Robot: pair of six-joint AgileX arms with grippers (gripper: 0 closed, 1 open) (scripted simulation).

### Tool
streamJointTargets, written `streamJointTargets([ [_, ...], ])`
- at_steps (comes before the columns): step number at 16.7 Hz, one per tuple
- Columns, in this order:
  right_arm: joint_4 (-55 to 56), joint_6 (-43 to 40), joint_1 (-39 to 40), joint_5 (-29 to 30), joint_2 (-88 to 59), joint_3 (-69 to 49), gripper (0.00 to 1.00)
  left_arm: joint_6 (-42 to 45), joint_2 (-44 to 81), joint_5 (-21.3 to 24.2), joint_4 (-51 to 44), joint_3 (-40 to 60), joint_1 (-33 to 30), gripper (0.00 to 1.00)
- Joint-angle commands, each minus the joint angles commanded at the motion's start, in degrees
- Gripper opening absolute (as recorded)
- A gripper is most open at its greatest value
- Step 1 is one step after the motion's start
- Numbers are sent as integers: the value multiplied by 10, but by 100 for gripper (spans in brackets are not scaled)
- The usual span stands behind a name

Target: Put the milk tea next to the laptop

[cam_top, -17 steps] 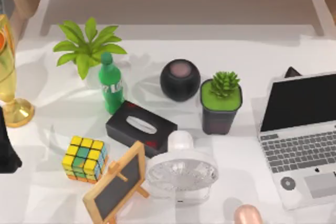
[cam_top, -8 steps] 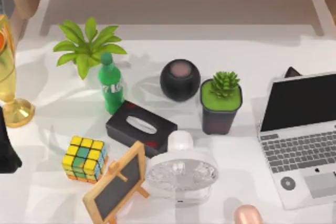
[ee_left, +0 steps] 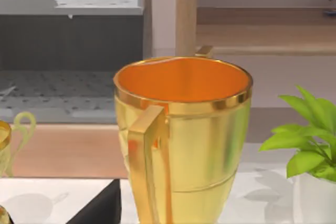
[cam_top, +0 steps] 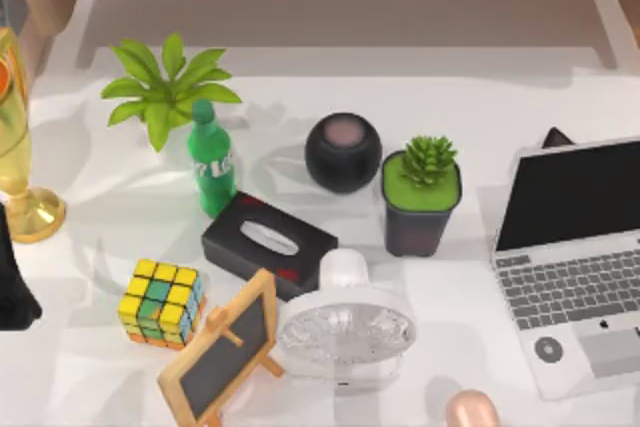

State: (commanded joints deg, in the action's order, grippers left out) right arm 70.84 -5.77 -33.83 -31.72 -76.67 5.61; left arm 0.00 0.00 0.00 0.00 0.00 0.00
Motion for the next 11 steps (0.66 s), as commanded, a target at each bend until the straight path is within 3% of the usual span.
streamJointTargets([
  [5,0,0,0,0,0,0,98,0,0,0,0,0,0,100],
  [11,0,0,0,0,0,0,100,0,0,0,0,0,0,100],
])
